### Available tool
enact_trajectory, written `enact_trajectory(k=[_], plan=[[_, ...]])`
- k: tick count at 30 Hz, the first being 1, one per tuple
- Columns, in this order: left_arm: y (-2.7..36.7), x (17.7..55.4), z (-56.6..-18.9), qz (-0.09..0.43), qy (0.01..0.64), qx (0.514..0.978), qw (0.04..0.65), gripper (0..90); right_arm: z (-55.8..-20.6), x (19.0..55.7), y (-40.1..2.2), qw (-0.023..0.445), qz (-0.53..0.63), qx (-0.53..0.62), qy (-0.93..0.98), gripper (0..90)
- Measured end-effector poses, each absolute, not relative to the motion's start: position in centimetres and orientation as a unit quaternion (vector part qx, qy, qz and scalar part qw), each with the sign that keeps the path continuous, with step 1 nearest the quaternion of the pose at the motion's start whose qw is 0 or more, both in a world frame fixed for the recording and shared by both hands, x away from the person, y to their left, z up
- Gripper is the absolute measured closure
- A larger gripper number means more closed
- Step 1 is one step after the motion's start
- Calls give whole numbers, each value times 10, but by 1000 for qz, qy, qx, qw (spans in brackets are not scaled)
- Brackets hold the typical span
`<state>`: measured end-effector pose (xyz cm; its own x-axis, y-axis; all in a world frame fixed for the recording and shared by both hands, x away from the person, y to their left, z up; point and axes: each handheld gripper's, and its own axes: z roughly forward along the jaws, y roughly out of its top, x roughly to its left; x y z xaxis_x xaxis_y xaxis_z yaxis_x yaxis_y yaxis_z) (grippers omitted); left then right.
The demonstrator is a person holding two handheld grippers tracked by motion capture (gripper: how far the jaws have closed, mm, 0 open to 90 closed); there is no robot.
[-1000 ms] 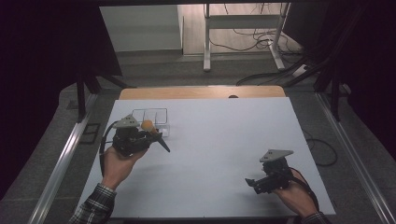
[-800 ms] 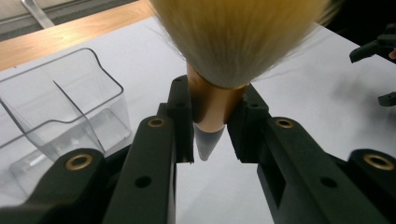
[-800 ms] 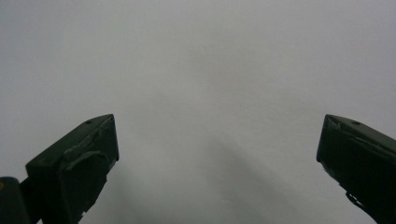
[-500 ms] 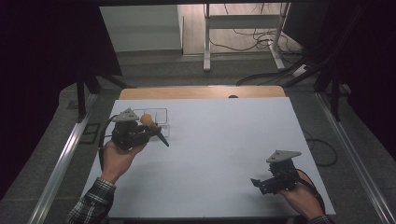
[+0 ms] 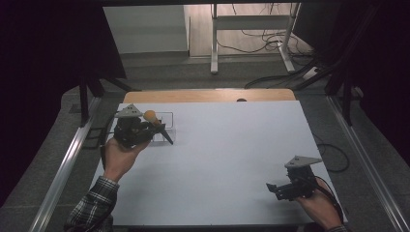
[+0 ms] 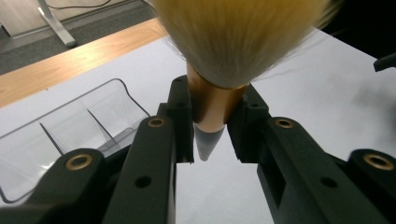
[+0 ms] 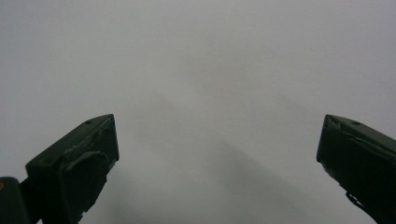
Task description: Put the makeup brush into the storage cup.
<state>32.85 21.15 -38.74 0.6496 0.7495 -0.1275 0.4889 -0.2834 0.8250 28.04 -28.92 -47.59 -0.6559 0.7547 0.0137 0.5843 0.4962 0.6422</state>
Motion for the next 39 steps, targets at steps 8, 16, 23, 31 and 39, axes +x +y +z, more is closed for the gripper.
enact_trajectory(k=[8, 16, 23, 31, 39], plan=[[212, 336, -377, 156, 388, 789, 450, 729, -478, 281, -302, 133, 318, 416, 842, 0], [212, 346, -369, 164, 390, 786, 450, 729, -478, 279, -312, 136, 327, 429, 831, 0], [212, 356, -367, 173, 398, 786, 441, 729, -479, 277, -316, 134, 328, 435, 828, 0], [215, 368, -366, 180, 409, 781, 436, 729, -479, 274, -321, 132, 332, 437, 826, 0], [215, 381, -364, 186, 414, 781, 429, 729, -480, 273, -325, 128, 336, 442, 822, 0]])
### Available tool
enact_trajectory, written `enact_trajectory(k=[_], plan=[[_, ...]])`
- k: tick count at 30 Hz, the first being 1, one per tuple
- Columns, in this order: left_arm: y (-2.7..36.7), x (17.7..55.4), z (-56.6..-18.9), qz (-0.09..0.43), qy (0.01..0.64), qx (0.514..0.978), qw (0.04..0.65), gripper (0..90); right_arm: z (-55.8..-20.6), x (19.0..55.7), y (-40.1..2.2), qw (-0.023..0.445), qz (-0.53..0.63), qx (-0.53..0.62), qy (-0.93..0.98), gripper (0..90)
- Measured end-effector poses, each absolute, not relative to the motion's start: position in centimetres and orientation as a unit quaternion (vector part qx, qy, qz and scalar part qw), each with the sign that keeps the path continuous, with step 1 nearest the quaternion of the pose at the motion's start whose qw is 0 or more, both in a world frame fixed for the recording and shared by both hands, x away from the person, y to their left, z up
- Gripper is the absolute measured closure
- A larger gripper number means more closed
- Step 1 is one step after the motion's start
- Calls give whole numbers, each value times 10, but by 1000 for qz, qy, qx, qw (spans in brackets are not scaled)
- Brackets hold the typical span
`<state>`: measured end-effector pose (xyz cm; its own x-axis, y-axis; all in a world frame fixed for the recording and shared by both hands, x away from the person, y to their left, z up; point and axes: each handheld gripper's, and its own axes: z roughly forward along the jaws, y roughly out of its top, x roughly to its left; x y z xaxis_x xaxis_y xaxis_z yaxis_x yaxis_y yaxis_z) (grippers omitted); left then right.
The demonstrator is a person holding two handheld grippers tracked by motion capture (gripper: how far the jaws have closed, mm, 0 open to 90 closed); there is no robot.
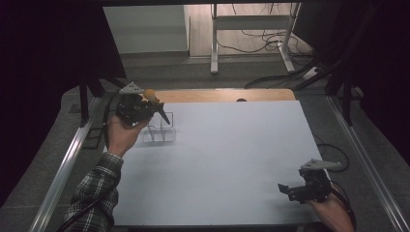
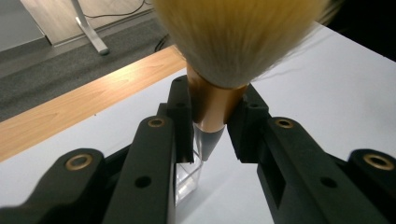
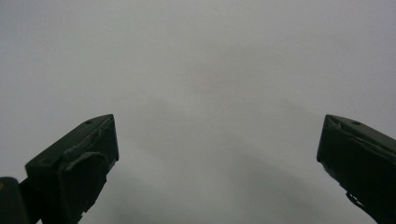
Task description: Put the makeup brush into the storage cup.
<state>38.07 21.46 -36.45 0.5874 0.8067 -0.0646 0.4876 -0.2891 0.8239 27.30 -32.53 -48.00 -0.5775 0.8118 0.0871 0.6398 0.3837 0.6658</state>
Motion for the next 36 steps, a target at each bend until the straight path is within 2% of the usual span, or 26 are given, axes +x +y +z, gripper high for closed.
enact_trajectory(k=[15, 36], plan=[[220, 397, -359, 198, 429, 773, 424, 729, -481, 272, -329, 119, 339, 447, 819, 0], [219, 408, -383, 195, 445, 771, 412, 729, -482, 272, -328, 114, 337, 448, 820, 0]])
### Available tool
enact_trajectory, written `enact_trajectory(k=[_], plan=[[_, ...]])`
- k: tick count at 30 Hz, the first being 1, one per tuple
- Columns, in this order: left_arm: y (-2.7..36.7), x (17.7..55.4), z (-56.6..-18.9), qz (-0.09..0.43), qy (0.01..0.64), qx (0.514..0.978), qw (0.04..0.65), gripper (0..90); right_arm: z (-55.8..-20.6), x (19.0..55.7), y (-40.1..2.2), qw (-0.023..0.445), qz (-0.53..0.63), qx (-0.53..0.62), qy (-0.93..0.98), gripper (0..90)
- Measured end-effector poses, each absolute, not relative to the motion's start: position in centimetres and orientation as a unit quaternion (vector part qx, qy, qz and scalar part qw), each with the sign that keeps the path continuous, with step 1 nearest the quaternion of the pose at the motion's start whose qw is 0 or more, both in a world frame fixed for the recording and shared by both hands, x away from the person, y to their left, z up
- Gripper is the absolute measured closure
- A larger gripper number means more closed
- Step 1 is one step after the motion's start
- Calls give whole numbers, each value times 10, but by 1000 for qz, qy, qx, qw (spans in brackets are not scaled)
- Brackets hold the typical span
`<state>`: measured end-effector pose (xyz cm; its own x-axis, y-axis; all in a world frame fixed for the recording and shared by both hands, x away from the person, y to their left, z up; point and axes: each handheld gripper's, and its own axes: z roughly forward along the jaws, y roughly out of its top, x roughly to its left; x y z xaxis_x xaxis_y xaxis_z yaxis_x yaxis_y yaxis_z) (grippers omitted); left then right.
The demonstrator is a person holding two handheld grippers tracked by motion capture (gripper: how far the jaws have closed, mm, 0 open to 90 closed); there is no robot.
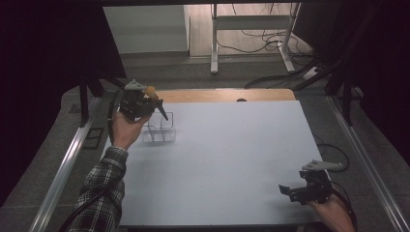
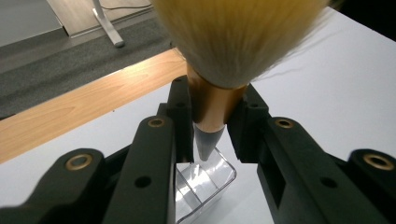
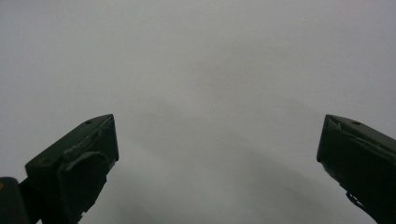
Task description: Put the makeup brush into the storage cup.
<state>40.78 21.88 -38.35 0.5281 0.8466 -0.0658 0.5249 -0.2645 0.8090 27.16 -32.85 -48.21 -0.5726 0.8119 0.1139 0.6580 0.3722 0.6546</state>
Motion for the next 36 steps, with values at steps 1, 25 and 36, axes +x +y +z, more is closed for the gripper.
enact_trajectory(k=[1, 25, 36], plan=[[219, 408, -385, 195, 445, 771, 412, 729, -482, 272, -328, 115, 336, 447, 821, 0], [209, 419, -418, 187, 457, 778, 390, 729, -484, 272, -327, 109, 334, 444, 824, 0], [206, 421, -434, 181, 462, 779, 384, 729, -484, 272, -327, 108, 331, 442, 827, 0]])
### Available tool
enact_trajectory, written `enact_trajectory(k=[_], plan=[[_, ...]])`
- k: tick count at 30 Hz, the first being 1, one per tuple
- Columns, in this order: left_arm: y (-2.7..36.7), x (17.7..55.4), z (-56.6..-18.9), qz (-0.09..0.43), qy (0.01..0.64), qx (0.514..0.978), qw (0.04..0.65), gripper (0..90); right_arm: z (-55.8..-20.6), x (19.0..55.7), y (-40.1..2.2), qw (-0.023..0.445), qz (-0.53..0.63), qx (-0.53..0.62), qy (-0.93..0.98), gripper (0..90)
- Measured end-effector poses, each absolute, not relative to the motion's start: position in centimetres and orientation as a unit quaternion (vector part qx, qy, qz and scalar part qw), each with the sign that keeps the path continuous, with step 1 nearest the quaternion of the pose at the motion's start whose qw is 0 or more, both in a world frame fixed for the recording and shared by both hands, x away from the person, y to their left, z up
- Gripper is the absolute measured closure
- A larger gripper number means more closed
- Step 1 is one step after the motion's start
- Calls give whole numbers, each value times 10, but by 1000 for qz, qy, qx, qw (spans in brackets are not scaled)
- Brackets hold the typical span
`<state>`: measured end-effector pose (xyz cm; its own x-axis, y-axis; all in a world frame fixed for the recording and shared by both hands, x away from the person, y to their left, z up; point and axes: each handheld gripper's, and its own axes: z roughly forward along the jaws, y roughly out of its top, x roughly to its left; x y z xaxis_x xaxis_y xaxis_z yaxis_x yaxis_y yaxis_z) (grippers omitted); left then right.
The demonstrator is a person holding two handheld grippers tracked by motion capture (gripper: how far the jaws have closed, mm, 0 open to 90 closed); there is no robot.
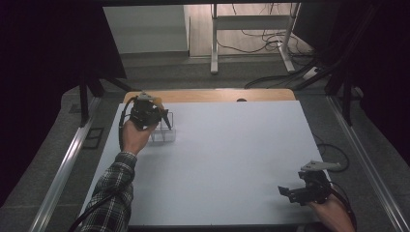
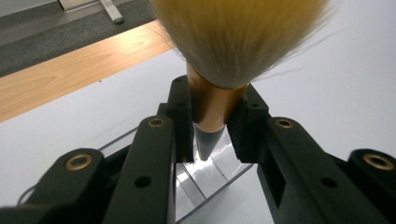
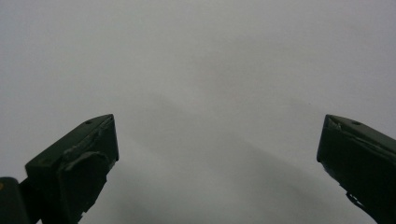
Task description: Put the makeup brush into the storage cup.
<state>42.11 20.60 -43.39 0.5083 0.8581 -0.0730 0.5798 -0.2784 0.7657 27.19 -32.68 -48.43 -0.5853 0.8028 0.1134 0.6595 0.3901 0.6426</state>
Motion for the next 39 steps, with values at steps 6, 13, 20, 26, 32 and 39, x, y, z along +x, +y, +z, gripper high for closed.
enact_trajectory(k=[6, 13, 20, 26, 32, 39], plan=[[203, 421, -441, 182, 460, 782, 379, 729, -485, 272, -326, 108, 329, 442, 827, 0], [200, 421, -450, 178, 460, 785, 374, 728, -485, 272, -326, 107, 327, 442, 828, 0], [198, 422, -456, 175, 455, 792, 368, 726, -485, 272, -326, 106, 327, 442, 829, 0], [197, 421, -453, 190, 451, 793, 364, 467, -485, 272, -326, 106, 325, 442, 829, 0], [198, 423, -451, 184, 457, 793, 359, 177, -485, 272, -326, 106, 324, 442, 830, 0], [201, 423, -453, 173, 468, 788, 360, 34, -485, 272, -326, 106, 324, 442, 830, 0]])
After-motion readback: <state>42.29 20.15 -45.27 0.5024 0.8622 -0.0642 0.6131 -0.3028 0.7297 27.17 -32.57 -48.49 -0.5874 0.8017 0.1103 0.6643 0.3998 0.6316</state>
